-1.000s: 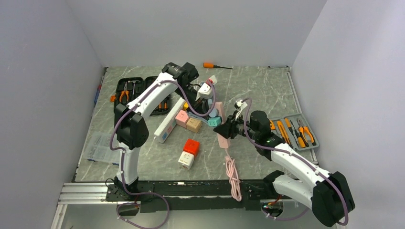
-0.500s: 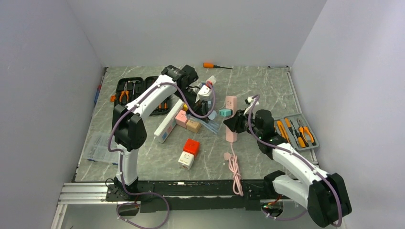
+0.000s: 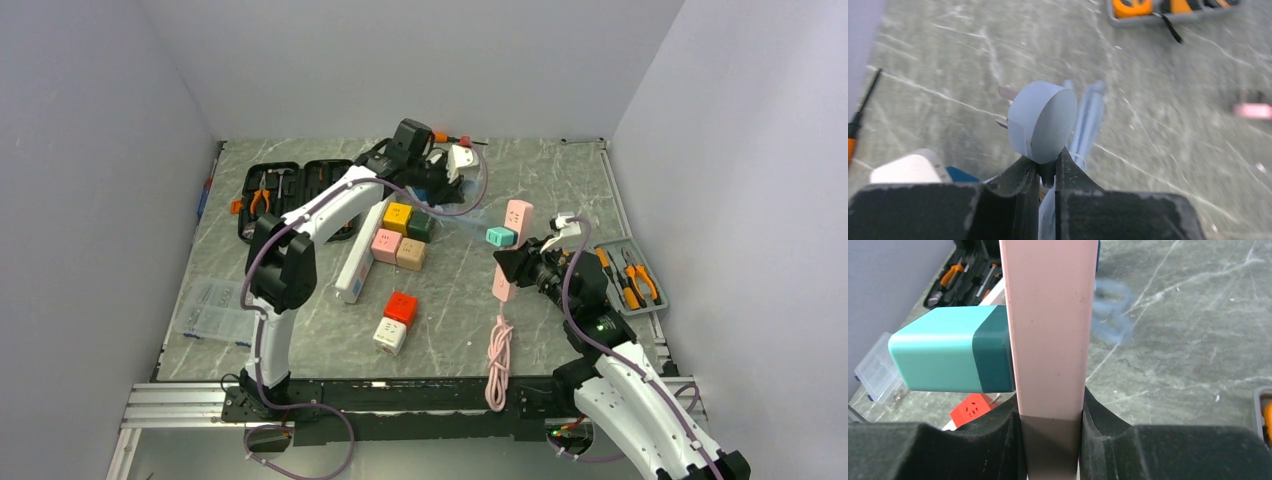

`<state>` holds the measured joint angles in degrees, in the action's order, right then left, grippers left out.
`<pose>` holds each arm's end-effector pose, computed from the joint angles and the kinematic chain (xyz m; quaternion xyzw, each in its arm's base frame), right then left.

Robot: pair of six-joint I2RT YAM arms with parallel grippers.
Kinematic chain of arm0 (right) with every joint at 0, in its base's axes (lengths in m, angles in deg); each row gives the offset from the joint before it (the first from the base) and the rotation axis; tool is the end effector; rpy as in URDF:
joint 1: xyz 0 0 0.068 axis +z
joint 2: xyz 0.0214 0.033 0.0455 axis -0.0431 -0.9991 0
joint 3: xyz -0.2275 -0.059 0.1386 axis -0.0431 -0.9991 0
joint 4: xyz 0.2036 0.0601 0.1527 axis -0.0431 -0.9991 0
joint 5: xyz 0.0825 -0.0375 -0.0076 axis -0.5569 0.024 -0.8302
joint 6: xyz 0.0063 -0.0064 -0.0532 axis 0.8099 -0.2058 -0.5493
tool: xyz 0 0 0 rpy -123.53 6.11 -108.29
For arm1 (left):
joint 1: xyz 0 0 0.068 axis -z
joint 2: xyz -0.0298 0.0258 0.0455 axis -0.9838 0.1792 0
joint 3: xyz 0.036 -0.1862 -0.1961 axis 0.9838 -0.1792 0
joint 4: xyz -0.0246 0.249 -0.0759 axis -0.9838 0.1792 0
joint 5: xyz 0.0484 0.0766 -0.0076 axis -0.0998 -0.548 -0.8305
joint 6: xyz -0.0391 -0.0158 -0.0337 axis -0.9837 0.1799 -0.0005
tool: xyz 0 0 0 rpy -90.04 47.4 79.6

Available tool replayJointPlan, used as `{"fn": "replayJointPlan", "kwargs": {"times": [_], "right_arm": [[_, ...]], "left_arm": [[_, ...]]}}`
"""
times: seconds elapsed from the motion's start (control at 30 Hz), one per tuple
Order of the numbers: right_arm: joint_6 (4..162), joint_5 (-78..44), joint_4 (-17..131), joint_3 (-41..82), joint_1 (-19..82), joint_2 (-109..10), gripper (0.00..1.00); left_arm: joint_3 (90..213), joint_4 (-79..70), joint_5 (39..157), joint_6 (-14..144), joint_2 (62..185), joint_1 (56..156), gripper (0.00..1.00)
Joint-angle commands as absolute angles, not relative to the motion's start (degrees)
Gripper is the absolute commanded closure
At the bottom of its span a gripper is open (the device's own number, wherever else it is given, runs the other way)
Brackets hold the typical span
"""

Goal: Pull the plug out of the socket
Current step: Remove the plug from the socket, then place the plug at the center of the board.

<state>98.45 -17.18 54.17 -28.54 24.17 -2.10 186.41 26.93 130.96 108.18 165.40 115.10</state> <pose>0.1457 0.0629 0.2697 -0.0370 0.7666 0.2851 0.5741 0.3703 -0.2920 0.2986 0.5929 0.6244 -0.3298 0.3871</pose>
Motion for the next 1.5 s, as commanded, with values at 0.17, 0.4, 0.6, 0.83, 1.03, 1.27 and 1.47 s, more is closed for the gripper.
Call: {"fn": "replayJointPlan", "kwargs": {"times": [0.17, 0.4, 0.6, 0.83, 1.03, 1.27, 1.47], "right_arm": [[99.46, -16.97, 52.54, -27.07, 24.09, -1.01, 1.00], [99.98, -17.97, 53.27, -27.90, 24.08, -1.52, 1.00], [99.80, -18.85, 53.39, -27.35, 24.11, -3.50, 1.00], [99.89, -18.31, 52.92, -26.02, 24.12, -6.08, 1.00], [101.69, -20.45, 52.47, -23.15, 24.18, -12.11, 1.00], [103.39, -25.07, 53.91, -19.94, 24.45, -18.05, 1.00], [103.60, -22.63, 52.59, -16.04, 29.82, -21.29, 1.00]], "left_arm": [[187.01, 16.30, 120.09, 99.52, 170.48, 117.89, 0.96], [187.38, 19.16, 118.30, 98.02, 173.06, 117.95, 0.83], [186.84, 20.03, 122.65, 97.49, 171.75, 116.89, 0.01], [179.19, 21.93, 132.63, 104.28, 158.99, 112.63, 0.01], [168.40, 29.25, 132.44, 119.89, 143.96, 112.42, 0.01], [162.47, 36.18, 126.23, 131.02, 133.98, 115.57, 0.01], [162.18, 31.32, 119.59, 129.07, 134.34, 121.97, 0.01]]}}
